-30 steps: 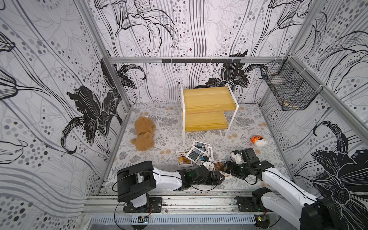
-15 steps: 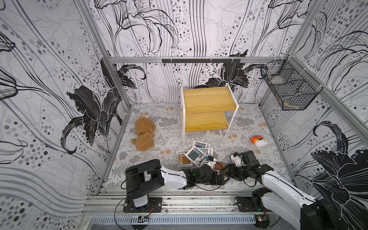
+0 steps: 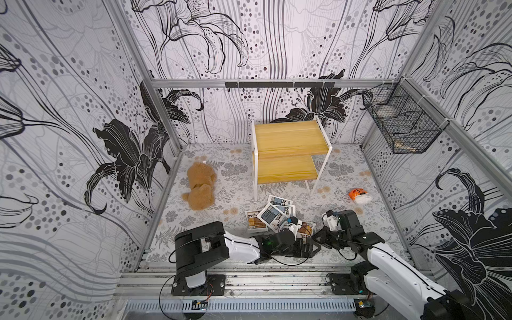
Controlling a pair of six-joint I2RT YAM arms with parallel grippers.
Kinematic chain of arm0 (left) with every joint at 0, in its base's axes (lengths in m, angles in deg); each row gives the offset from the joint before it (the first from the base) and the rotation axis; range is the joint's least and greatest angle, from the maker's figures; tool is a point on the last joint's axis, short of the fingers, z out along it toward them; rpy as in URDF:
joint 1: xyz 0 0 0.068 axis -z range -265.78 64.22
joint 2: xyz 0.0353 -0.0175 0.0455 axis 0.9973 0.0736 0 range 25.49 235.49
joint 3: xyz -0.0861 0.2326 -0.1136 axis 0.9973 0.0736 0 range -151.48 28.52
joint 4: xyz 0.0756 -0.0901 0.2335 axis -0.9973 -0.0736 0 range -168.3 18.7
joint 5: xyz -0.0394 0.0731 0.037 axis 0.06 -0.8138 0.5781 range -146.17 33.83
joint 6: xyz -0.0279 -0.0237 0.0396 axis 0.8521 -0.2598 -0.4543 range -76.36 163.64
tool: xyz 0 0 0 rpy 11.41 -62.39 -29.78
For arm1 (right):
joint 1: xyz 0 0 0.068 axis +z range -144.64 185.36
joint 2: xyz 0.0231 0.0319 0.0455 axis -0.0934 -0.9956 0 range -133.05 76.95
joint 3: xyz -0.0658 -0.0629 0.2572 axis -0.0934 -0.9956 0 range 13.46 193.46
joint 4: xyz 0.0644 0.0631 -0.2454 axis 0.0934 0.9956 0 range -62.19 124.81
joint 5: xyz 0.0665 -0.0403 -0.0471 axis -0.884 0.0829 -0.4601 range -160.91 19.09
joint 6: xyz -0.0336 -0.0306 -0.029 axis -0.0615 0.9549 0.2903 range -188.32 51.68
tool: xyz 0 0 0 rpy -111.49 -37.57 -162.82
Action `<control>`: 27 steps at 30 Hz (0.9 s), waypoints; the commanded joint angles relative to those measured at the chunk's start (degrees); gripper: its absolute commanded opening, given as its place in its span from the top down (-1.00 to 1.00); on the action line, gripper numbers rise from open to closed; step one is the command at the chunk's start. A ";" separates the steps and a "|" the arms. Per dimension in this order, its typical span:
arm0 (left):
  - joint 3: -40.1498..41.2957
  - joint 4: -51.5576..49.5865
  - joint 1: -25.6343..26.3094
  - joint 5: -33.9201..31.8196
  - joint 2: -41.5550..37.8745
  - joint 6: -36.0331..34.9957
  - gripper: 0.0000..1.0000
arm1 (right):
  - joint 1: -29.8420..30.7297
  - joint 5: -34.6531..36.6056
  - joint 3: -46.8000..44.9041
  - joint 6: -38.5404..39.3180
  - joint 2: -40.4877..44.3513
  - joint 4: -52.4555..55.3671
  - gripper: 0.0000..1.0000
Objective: Place the bagged coffee beans on the shelf by color
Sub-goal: Pick up the bagged coffee beans at the center of the board.
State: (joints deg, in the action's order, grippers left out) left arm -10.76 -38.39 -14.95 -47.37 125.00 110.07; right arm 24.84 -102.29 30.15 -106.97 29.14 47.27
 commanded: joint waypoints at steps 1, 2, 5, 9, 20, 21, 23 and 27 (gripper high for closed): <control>0.91 1.48 -0.35 0.18 -2.40 -0.46 -0.95 | 0.42 1.55 -0.22 0.07 0.78 1.11 1.00; 1.03 1.07 -0.41 0.17 -2.83 -0.68 -0.95 | 0.38 2.00 0.03 0.09 1.07 1.63 1.00; 1.32 -0.91 -0.94 0.16 -4.76 -1.62 -0.95 | 0.34 3.60 1.29 0.50 3.04 3.69 1.00; 2.95 -2.92 -2.73 -0.23 -8.53 -2.27 -0.95 | 0.38 5.31 2.69 0.60 5.27 5.89 1.00; -3.03 -7.68 -7.64 3.40 -4.49 -8.01 -0.94 | 0.38 5.93 1.13 1.10 7.11 9.08 1.00; -3.87 -7.68 -7.72 3.71 -3.13 -8.33 -0.95 | 0.38 5.77 0.71 1.09 6.94 8.98 1.00; -4.96 -7.41 -7.81 4.23 -0.70 -8.61 -0.95 | 0.33 5.65 0.22 1.12 6.55 8.54 1.00; -4.93 -6.97 -8.17 5.04 1.54 -8.62 -0.95 | 0.38 5.67 -0.67 0.95 6.62 8.06 1.00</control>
State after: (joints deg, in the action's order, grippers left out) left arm -15.03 -45.61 -22.65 -43.83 125.41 103.32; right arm 24.86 -97.22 30.59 -106.47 35.65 54.46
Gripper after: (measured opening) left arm 0.974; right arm 0.046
